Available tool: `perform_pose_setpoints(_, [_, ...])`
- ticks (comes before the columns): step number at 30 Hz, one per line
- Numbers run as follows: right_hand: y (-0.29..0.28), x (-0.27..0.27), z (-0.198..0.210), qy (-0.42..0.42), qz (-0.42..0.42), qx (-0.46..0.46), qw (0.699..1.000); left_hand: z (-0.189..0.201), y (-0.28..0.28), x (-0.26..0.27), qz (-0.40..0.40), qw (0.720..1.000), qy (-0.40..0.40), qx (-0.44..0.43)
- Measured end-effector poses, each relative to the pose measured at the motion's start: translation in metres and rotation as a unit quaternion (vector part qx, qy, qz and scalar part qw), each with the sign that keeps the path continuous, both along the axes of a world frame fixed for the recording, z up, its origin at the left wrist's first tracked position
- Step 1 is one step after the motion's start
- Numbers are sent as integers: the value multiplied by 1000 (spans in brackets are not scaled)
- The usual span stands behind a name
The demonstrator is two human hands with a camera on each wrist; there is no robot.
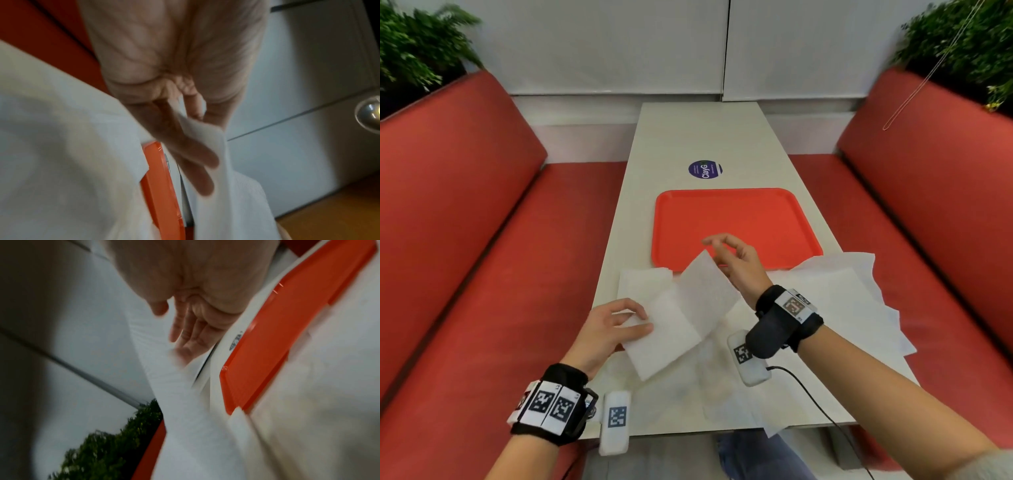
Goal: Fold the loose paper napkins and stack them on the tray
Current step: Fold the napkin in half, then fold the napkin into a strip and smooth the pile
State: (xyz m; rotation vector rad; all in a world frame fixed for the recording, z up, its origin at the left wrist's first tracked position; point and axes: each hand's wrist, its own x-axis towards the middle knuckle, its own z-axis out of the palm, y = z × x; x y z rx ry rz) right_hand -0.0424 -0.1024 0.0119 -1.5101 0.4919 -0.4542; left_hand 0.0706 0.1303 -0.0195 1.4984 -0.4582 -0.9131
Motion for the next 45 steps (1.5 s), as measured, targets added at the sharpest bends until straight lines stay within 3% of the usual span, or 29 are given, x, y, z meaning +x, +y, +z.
perform_pose_setpoints(3, [3, 10, 4, -2, -24, 143, 990, -10, -1, -3, 102, 994, 22, -37])
perform_pose_setpoints(5, [5, 14, 1, -2, -18, 170, 985, -15, -1, -4, 154, 985, 47, -60])
perform_pose_setpoints(10, [16, 17, -26, 73, -12, 85, 994, -34, -4, -6, 206, 973, 86, -57])
perform_pose_setpoints(16, [16, 5, -55, 171, 38, -46, 983, -58, -5, -19, 226, 971, 72, 12])
perform_pose_setpoints(26, [-27, -45, -42, 172, -36, -67, 982, -54, 5, -21, 220, 974, 51, 28])
perform_pose_setpoints(28, [-38, -61, -42, 181, -52, -102, 977, -49, 7, -25, 203, 978, 16, 51])
perform_pose_setpoints(30, [-50, -80, -44, 211, -61, -152, 964, -41, 10, -32, 172, 974, -95, 116])
perform_pose_setpoints(31, [-56, -91, -46, 239, -64, -178, 952, -36, 10, -36, 151, 957, -179, 170])
perform_pose_setpoints(33, [-66, -111, -52, 313, -66, -216, 922, -28, 9, -42, 119, 897, -340, 256])
perform_pose_setpoints(35, [-71, -129, -57, 384, -68, -221, 894, -20, -2, -47, 90, 861, -425, 265])
perform_pose_setpoints(39, [-70, -145, -70, 485, -57, -225, 843, -23, -54, -54, -33, 893, -404, 193])
perform_pose_setpoints(41, [-66, -147, -75, 511, -54, -237, 824, -32, -86, -58, -90, 895, -388, 199])
perform_pose_setpoints(43, [-63, -147, -80, 517, -66, -258, 814, -42, -114, -67, -147, 880, -380, 245])
perform_pose_setpoints(45, [-63, -148, -82, 500, -83, -260, 822, -48, -134, -76, -195, 843, -399, 302])
